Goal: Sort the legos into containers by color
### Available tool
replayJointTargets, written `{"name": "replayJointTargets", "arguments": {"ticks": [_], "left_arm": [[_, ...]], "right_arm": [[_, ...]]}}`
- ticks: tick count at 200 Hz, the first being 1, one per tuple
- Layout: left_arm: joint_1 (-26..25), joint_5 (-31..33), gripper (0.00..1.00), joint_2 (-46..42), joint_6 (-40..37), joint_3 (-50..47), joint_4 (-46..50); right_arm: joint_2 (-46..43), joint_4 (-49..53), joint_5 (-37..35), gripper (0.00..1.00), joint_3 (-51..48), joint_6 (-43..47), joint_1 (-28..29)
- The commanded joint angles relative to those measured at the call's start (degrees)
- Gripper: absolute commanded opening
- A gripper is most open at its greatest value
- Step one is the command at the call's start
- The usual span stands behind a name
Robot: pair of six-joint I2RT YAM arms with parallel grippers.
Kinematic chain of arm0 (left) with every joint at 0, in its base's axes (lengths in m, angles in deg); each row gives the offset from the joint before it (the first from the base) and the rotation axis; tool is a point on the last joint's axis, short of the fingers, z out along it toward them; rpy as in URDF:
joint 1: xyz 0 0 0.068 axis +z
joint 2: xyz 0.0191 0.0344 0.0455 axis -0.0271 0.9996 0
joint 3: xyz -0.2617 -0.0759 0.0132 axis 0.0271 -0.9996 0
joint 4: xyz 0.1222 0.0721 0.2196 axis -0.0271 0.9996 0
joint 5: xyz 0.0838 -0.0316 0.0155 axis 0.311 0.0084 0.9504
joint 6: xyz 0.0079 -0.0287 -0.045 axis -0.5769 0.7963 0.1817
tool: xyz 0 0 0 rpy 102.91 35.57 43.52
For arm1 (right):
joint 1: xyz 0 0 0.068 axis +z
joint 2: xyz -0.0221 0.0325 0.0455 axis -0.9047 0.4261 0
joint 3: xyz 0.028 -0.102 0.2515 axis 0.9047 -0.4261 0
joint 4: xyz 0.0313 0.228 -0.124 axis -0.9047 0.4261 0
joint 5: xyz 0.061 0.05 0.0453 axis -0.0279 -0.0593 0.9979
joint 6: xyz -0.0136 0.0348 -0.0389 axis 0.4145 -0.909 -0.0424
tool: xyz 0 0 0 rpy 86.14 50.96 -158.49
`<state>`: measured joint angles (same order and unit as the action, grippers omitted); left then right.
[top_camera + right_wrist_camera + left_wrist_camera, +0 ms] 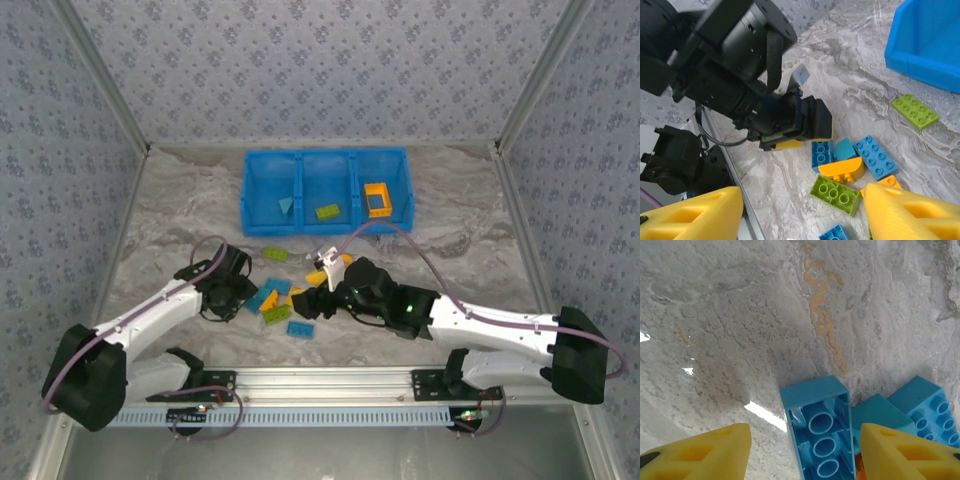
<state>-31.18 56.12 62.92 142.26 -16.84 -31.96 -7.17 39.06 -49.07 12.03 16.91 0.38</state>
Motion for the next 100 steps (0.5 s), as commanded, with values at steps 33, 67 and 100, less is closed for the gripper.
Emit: {"name": "replayJointTargets", "arguments": {"ticks": [33, 67, 100], "left_arm": [[0.22, 0.86, 0.60, 2.15, 1.68, 0.55, -2.52], [0.23, 0.59, 0.54, 5.25, 2.03, 0.00, -4.67], [0.19, 1.22, 0.39, 7.17, 1.94, 0.54, -5.89]], "right_arm": [[0.40, 0.03, -1.48, 0.68, 0.86, 1.20, 0.22], [0.90, -0.10, -1.13, 0.68, 0.92, 0.40, 0.18], [0.64, 0.73, -1.64, 0.68, 1.43, 0.58, 0.21]]}}
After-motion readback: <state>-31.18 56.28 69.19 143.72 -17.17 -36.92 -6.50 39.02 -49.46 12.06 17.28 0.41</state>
